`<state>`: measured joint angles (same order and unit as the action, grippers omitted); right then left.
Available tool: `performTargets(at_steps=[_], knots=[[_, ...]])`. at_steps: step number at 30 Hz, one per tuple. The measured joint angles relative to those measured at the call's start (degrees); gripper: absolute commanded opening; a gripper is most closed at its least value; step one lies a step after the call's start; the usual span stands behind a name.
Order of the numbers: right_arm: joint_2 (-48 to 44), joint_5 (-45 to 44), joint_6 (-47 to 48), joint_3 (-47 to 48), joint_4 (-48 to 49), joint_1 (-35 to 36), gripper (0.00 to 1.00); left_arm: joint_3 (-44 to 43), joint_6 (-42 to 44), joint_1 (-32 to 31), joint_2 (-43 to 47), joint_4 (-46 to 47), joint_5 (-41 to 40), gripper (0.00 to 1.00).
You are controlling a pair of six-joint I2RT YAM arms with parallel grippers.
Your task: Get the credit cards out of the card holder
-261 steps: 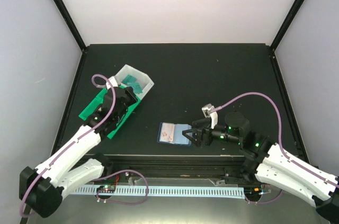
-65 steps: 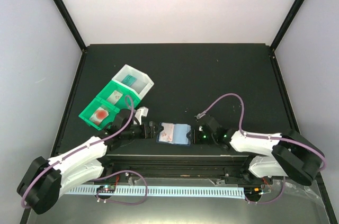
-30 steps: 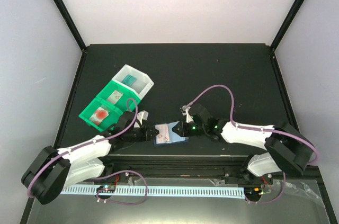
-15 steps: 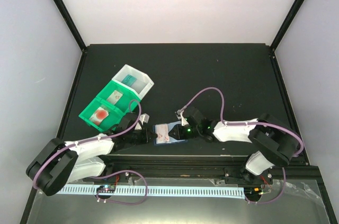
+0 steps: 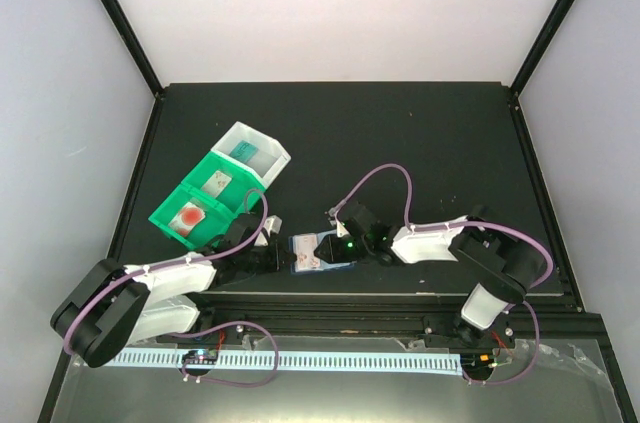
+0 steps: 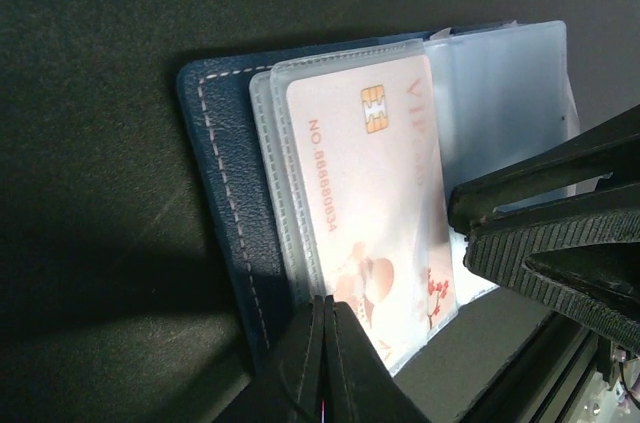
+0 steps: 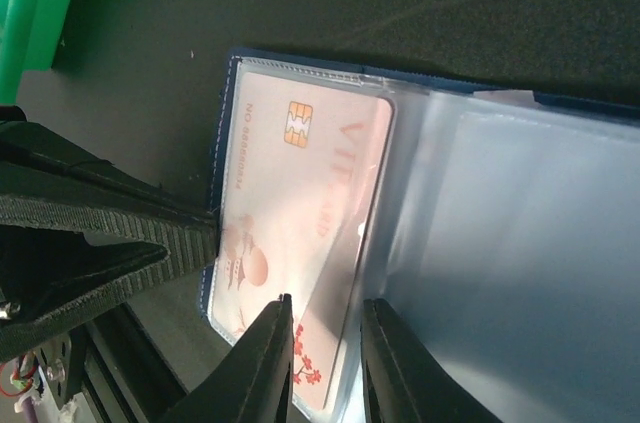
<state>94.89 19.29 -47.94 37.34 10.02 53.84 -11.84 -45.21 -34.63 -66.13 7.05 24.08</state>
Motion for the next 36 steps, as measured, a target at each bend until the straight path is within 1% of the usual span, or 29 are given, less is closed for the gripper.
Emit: performTargets(at_steps=[13,22,26,30,36], knots=[[0.0,-2.4,1.5,-0.5,0.3,1.1,0.23,1.6,-0.7,0.0,0.1,2.0,0.0,0.02],[1.0,-2.0,1.4,-0.8,2.7,1.1,0.19,1.6,-0.9,-0.4,0.0,2.1,-0.1,0.02],[1.5,-2.1,1.4,-0.8,3.6,1.0,0.13,1.6,-0.9,-0.5,0.0,2.0,-0.2,0.02],[1.6,-2.4,1.5,-1.0,3.7,1.0,0.02,1.5,-0.9,-0.8,0.0,2.0,-0.5,0.02],[1.4,-2.7,1.6,-1.8,4.7,0.7,0.01,1.1,-0.9,-1.1,-0.3,1.5,-1.0,0.01]])
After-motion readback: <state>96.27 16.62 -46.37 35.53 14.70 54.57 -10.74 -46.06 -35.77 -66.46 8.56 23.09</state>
